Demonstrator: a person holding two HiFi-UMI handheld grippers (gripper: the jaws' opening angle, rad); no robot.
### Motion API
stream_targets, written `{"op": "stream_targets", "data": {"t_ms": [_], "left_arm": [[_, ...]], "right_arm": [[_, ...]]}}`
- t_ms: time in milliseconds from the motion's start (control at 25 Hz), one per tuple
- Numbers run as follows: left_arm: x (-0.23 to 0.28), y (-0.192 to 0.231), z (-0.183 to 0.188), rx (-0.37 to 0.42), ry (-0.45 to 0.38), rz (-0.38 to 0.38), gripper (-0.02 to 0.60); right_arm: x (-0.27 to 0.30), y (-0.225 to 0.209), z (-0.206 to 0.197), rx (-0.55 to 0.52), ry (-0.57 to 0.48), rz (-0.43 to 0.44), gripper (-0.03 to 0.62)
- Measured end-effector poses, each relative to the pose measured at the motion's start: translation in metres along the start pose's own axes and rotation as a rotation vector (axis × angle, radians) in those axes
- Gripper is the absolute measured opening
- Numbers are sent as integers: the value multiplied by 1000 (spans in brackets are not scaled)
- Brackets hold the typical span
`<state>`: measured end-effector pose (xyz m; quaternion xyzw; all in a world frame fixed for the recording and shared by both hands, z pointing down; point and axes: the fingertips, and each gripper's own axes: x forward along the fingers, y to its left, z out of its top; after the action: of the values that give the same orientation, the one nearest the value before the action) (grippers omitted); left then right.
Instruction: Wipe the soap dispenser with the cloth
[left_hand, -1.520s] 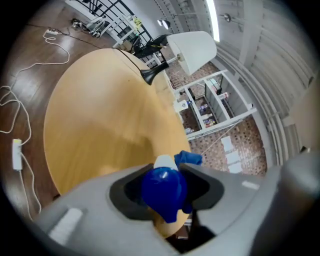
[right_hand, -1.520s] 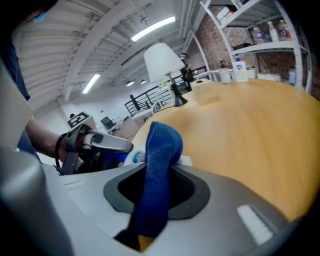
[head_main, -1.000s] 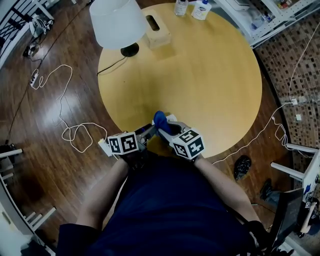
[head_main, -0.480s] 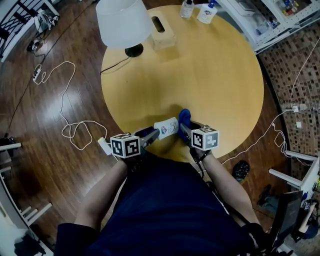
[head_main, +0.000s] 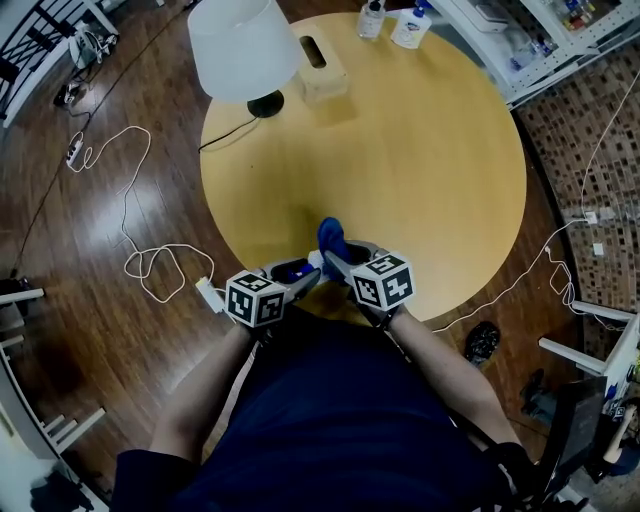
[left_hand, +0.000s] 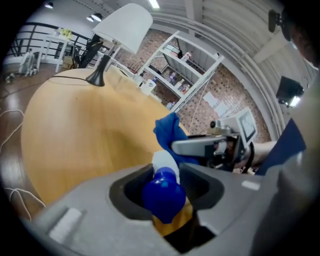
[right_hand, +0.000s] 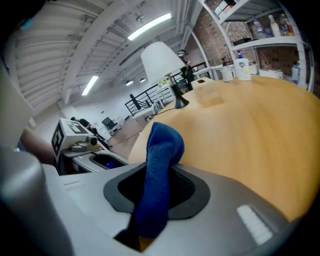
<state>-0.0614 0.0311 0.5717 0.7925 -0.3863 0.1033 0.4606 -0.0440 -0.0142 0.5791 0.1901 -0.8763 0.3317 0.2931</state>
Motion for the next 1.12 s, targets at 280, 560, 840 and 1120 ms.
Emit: {"op": "stream_targets", "data": {"t_ms": [280,560,840,1120], "left_arm": [[1,2,-3,18,-2,18,164],[10,-16,12,380,220,55,163],[35,-68,4,1463,819,-153,161],[67,-92,6,1653,821,-56,227]], "right_arm": [[-23,-81,-35,206,34,-149,100],[-37,-84,-49,300,4,-171,101],[-84,-102,-69,364,-110,-290,101],[-118,-116,-89,433,-160,-328,101]]}}
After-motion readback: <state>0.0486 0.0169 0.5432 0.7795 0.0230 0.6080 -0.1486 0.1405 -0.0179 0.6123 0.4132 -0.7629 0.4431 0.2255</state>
